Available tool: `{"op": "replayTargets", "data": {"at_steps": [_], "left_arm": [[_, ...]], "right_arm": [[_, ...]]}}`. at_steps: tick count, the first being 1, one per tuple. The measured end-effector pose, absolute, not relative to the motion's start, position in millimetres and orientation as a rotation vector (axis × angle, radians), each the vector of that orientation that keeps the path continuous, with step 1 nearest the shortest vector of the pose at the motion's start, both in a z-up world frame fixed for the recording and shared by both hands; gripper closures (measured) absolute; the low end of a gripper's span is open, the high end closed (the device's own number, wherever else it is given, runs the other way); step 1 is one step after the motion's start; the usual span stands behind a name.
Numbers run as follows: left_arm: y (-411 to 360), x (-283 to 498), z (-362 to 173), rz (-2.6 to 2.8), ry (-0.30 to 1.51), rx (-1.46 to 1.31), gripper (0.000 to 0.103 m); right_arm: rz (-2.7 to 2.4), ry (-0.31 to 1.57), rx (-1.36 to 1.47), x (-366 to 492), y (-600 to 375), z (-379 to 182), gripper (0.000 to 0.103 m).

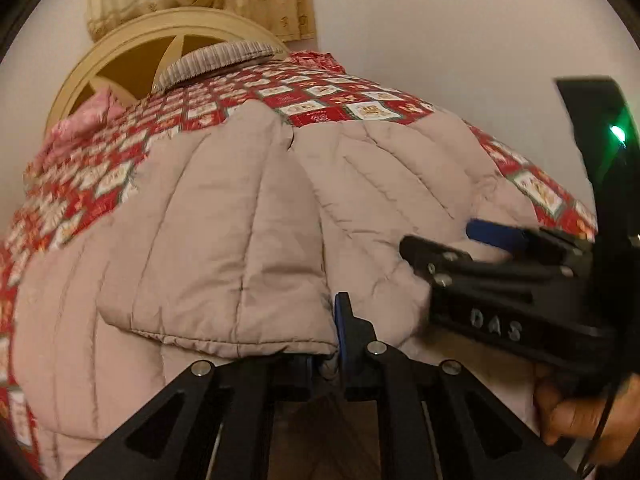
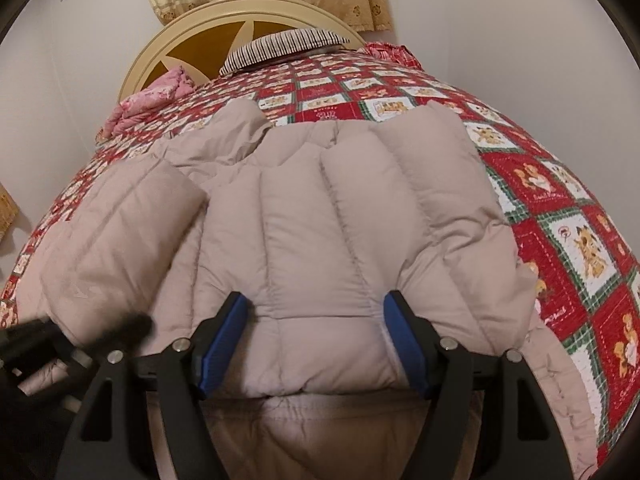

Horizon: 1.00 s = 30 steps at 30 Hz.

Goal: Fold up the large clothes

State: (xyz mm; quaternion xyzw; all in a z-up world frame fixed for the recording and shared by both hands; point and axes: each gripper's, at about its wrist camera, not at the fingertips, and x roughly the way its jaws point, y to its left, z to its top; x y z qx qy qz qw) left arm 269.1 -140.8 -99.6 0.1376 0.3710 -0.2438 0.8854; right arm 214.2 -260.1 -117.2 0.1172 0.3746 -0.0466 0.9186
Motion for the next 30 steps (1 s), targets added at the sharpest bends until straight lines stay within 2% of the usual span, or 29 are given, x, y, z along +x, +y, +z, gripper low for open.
{"op": "replayTargets", "data": {"at_steps": [1,2,3,4,6,8,13,19,21,23,25,30], "left_arm": [[-139,264,-96,-0.517,0.767,0.307,0.090],[-138,257,-93,-0.527,0.769,0.330,0.082],[-137,252,-92,-0.533,0.771,0.349,0.070],[-134,245,-92,-0.540,0.770,0.372,0.064],[-128,229,-89,-0.531,0.746,0.422,0.040],[-123,209,-92,-0.505,0.707,0.452,0.034],[-104,192,-102,-0.480,0.700,0.462,0.033],[-11,194,-71,-0.316,0.618,0.069,0.033],[25,211,-67,-0.180,0.607,-0.059,0.033],[56,233,-70,-0.015,0.646,-0.160,0.033],[81,256,-83,0.110,0.701,-0.231,0.033],[104,276,-134,0.123,0.848,-0.344,0.032]], "right_arm": [[-0.093,0.769,0.248,214,-261,-117,0.029],[-0.091,0.768,0.254,215,-262,-117,0.029],[-0.089,0.767,0.260,215,-262,-117,0.029],[-0.088,0.766,0.264,214,-263,-117,0.029],[-0.087,0.765,0.270,215,-263,-117,0.029],[-0.083,0.763,0.278,214,-263,-117,0.029],[-0.069,0.757,0.303,214,-267,-118,0.027],[-0.115,0.790,0.243,211,-257,-105,0.025],[-0.111,0.728,0.222,198,-246,-87,0.024],[-0.033,0.643,0.196,182,-223,-60,0.019],[0.031,0.612,0.149,176,-197,-42,0.008],[0.148,0.597,-0.137,184,-102,-30,0.004]]}}
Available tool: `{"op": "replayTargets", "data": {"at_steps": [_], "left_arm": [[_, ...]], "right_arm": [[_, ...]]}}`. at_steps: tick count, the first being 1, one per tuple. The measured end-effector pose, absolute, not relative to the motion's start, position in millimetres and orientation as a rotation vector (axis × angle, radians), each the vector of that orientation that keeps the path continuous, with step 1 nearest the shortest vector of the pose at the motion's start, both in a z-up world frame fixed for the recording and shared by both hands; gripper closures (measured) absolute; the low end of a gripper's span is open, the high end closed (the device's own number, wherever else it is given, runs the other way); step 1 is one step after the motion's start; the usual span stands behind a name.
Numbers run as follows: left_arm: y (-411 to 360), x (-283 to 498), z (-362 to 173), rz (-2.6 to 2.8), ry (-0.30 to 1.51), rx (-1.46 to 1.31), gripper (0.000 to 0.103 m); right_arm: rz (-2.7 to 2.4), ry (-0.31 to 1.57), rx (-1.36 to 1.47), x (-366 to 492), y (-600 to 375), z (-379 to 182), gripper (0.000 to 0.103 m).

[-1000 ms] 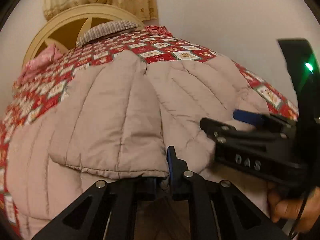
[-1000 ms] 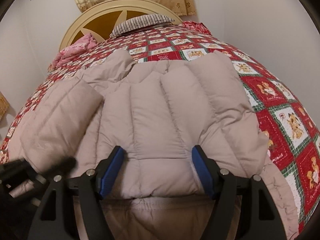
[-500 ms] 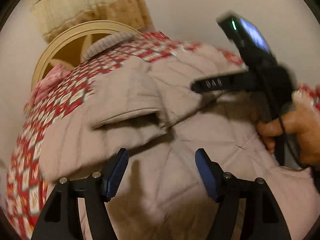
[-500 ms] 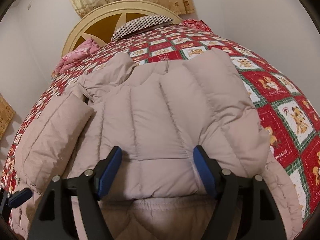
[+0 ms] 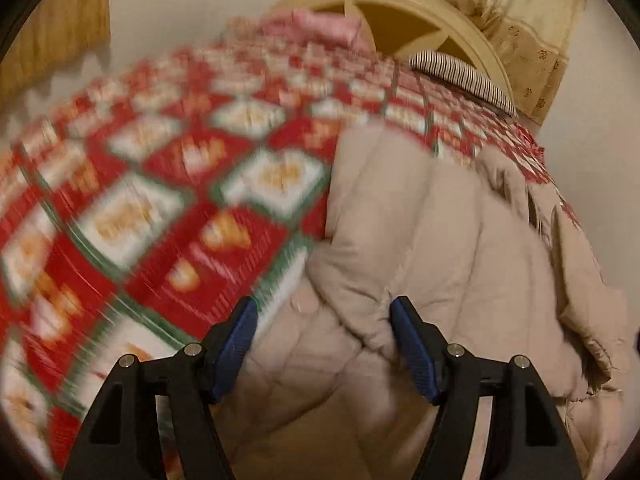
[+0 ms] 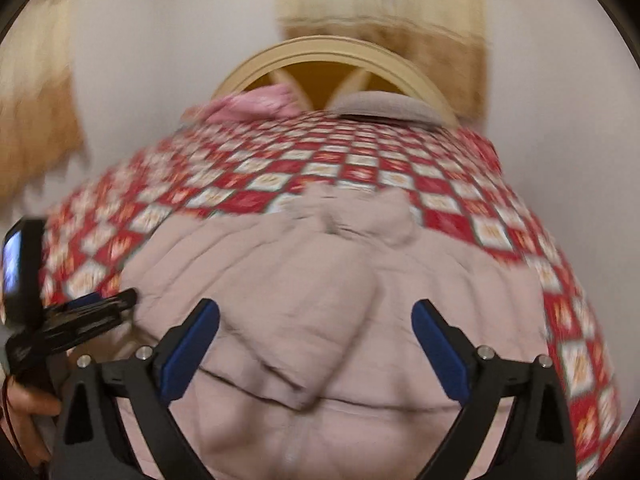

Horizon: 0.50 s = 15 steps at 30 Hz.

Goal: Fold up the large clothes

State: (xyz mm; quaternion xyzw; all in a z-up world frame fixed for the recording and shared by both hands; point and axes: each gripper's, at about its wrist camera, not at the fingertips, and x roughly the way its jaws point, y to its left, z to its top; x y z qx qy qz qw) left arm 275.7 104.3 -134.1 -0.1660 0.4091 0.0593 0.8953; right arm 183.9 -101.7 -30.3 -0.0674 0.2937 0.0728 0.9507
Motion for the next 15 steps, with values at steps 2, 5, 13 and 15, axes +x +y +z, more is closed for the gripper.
{"op": "replayTargets", "data": {"at_steps": [2,5,13,15], "left_arm": [[101,274,-134,0.128,0.829,-0.328,0.032],[98,275,-135,0.129,0.831,-0.313,0.030],[103,272,-136,0.105,0.819,-0.343,0.027],[103,272,-136,0.102,0.818,-0.344,0.027]], "right_arm": [[0.150,0.607,-0.268,193,-68,-45,0.004],[0.086,0.661,-0.380,213,-47,-71,0.008],[-0.218,0.752,0.077,205,-180,-77,0.029],[-0.282,0.798,0.154,193,-219,-89,0.029]]}}
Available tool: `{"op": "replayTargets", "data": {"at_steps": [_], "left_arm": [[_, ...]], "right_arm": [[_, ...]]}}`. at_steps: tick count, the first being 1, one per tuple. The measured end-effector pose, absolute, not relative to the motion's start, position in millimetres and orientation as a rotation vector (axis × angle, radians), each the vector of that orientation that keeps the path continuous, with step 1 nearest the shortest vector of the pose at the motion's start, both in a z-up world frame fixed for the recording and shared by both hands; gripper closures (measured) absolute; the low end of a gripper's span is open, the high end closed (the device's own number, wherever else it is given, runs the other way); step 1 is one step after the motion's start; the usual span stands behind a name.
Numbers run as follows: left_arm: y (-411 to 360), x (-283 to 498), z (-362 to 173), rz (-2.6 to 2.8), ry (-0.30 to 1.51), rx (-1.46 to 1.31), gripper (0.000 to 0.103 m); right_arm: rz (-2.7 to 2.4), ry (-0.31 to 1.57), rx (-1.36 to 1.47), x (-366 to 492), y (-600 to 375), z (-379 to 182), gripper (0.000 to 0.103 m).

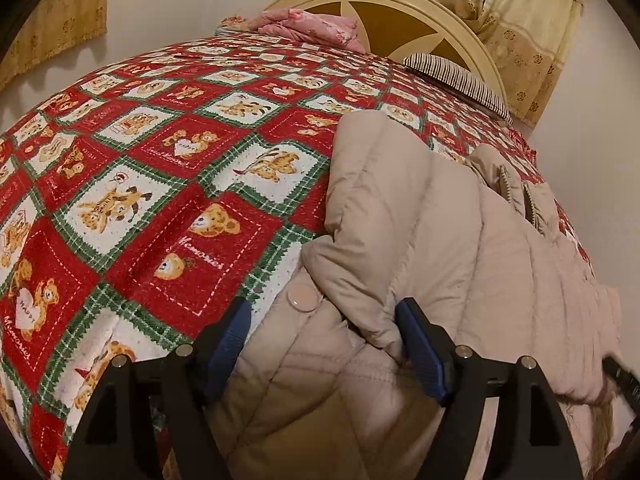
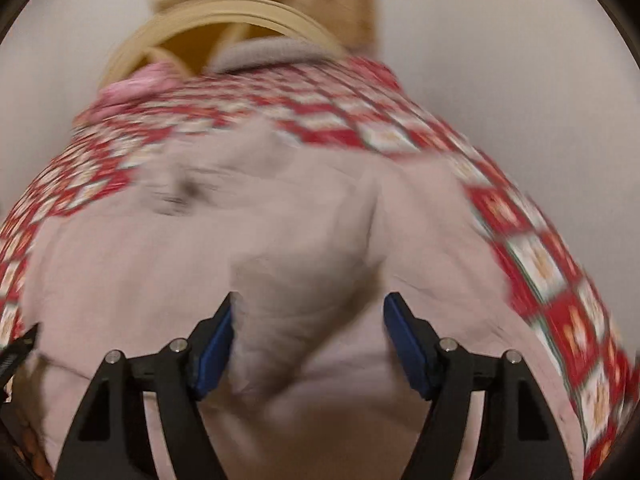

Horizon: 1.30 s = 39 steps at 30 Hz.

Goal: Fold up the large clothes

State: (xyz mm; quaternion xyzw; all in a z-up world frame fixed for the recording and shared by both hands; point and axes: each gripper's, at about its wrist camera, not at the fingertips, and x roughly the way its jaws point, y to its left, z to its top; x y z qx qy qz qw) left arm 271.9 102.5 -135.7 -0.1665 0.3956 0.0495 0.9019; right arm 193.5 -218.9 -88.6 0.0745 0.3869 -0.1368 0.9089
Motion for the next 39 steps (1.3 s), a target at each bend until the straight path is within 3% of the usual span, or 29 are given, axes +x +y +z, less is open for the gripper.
{"op": "replayTargets", "data": {"at_steps": [3,4,9,15,18,29,35,39], "left_arm": [[103,272,-136,0.103,0.818,-0.345,0.027],[103,272,-136,0.103,0.818,-0.345,0.027],[103,271,-136,0.100,0.816,-0.347,0.026],[103,271,-136,0.100,0.815,-0.346,0.025],[101,271,-136,0.094,0.818,-0.337,0.022],[110,262,-125,0.000,0.816,-0.448,0.022],[99,276,-67,-0.136,0.744,-0.386,0.022],[71,315,-29,-0.235,0.698,-0.290,0.022]], "right_arm": [[-0.302,0.831,0.297,172,-257,-97,0.030],[-0.312,0.815,0.322,165,-261,-91,0.037],[-0.272,0.620,0.248,155,-238,-36,0.041],[-0.095,0.752,0.047,202,-174,-63,0.042],[-0.107,0.856,0.072,217,-183,-113,0.038],[-0.080,0.848,0.083,211,-183,-112,0.027],[0.054,0.799,0.210,208,-194,-73,0.024],[0.048,0.732,0.226,228,-206,-29,0.007]]}}
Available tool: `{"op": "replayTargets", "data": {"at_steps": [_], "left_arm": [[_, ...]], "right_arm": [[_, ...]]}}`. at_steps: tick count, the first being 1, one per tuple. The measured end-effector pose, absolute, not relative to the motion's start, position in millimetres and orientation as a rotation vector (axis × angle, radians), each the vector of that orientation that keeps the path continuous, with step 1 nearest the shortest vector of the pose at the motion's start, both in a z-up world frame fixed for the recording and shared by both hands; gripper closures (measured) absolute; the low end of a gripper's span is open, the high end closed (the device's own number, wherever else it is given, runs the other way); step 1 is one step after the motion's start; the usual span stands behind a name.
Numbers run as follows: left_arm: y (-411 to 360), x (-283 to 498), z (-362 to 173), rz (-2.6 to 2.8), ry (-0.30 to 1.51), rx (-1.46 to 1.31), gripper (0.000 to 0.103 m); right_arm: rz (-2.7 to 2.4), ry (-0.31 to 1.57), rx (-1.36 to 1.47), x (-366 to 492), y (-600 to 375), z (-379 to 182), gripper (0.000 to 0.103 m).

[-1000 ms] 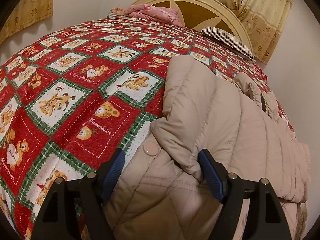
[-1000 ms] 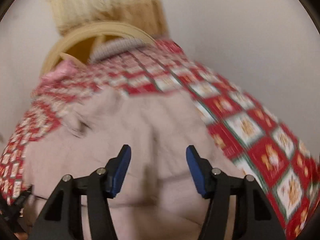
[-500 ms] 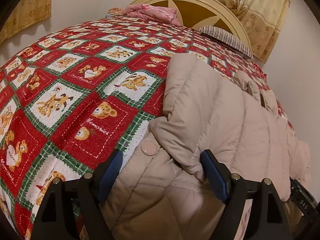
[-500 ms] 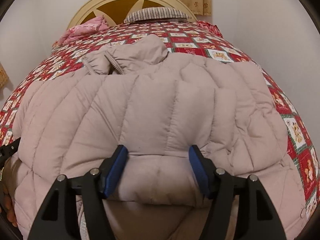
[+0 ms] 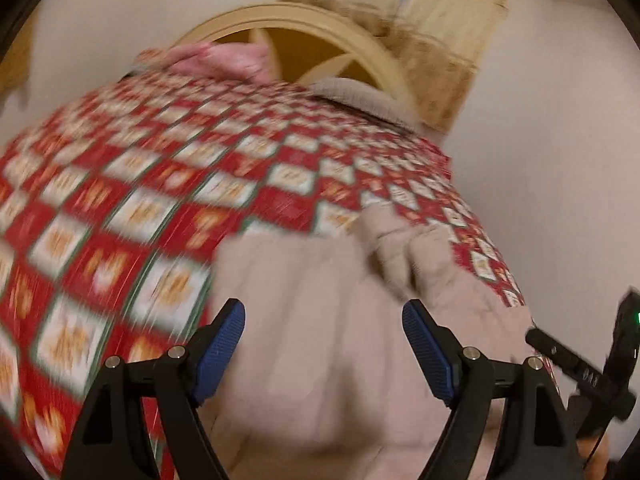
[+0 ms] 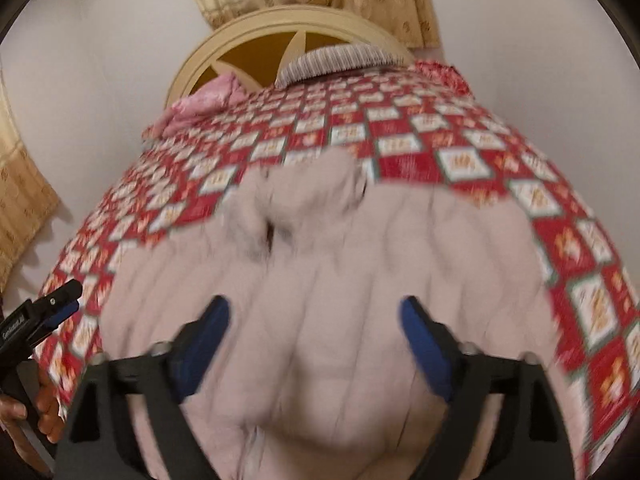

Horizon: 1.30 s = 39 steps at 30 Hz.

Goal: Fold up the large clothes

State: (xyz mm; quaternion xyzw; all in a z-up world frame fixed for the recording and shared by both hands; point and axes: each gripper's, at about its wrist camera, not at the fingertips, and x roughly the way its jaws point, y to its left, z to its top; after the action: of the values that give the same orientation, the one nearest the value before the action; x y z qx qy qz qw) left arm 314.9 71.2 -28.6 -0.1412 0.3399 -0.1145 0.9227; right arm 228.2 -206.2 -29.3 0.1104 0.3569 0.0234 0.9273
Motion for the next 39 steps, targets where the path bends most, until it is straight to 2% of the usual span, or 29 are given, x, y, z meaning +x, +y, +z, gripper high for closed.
{"op": "replayTargets", "data": {"at_steps": [5,11,14,18,24,26,27,28,30,33,39], "left_arm": [[27,380,-30,-0.316,0.715,-0.115,0.022],[13,451,-74,-0.354,0.868,-0.256,0.022],[18,453,-95,-0.329,0.862,-0.344,0.022],[14,447,-129,-0.276,0.838,-0.303,0.022],[12,442,-134,-0.278,0.800,-0.287,0.022],[12,442,-135,-0.276,0.804,-0.285,0.022],[12,442,-135,-0.274,0.806,-0.282,0.022],[12,442,-136,-0.273,0.808,-0.279,0.022],[13,443,-136,-0.277,0.806,-0.286,0.022],[16,443,-137,-0.292,0.797,-0.315,0.022],[21,440,-136,-0.307,0.776,-0.345,0.022]], "right_arm": [[0.034,0.821,0.280,305,-219,-9,0.007],[-0.005,0.956,0.489,394,-233,-25,0.007],[-0.073,0.993,0.465,430,-229,-37,0.007],[-0.136,1.049,0.369,466,-213,-59,0.007],[-0.168,1.132,0.320,484,-212,-83,0.007],[-0.173,1.148,0.303,484,-213,-87,0.012],[-0.170,1.152,0.295,482,-214,-87,0.024],[-0.164,1.159,0.278,479,-214,-87,0.048],[-0.153,1.176,0.232,470,-214,-83,0.075],[-0.135,1.171,0.201,445,-226,-73,0.085],[-0.146,1.149,0.190,389,-257,-67,0.089]]}}
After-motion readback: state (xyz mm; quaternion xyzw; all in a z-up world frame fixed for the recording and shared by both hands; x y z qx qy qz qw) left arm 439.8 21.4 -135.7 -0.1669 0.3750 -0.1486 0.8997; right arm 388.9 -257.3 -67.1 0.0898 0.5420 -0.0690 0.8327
